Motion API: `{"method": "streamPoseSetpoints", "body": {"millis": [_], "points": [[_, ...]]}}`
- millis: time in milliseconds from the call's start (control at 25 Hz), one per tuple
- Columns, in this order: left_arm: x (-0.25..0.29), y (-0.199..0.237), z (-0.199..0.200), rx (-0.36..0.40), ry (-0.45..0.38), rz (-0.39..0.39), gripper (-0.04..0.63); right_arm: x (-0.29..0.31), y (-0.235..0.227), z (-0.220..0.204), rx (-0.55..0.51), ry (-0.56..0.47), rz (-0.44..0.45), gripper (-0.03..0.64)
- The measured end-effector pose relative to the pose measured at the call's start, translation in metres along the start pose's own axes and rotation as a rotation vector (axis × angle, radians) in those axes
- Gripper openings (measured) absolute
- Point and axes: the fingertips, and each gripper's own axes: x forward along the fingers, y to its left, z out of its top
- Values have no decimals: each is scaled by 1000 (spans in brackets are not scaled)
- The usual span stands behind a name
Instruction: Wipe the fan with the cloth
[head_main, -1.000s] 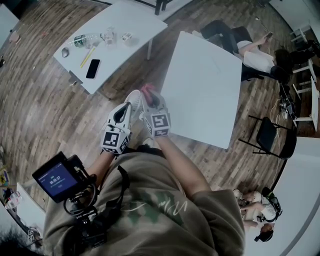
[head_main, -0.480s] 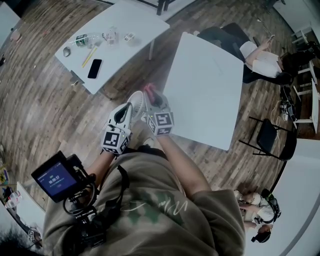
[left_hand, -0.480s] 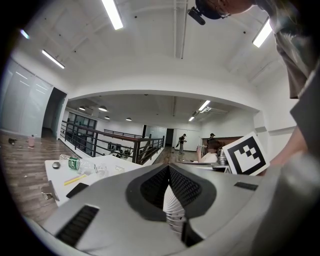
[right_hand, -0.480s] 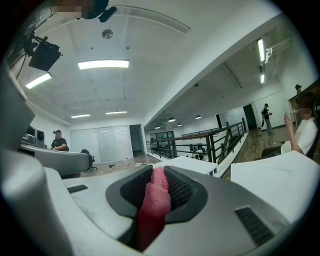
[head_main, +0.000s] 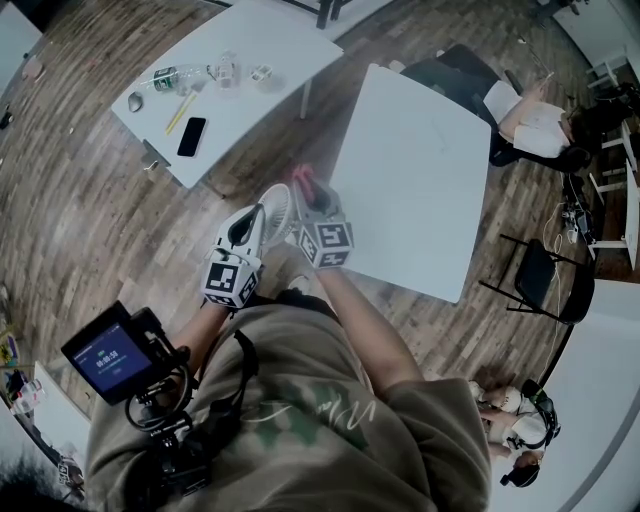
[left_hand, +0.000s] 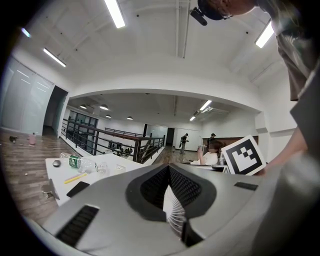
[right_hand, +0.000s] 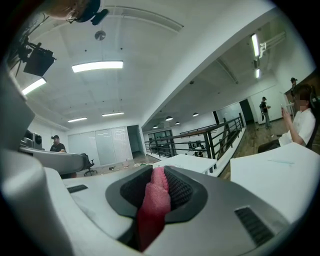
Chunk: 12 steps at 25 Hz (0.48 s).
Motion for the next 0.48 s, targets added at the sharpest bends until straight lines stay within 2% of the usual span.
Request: {"method": "streamPoseSetpoints", "body": {"millis": [320,480], "points": [[-1,4,-2,1,12,13,20,3,-8,-1,37,4,-10,95],[-3,5,-2,4,14,12,20,-9,-12,9,9,-26,-13,95]]}}
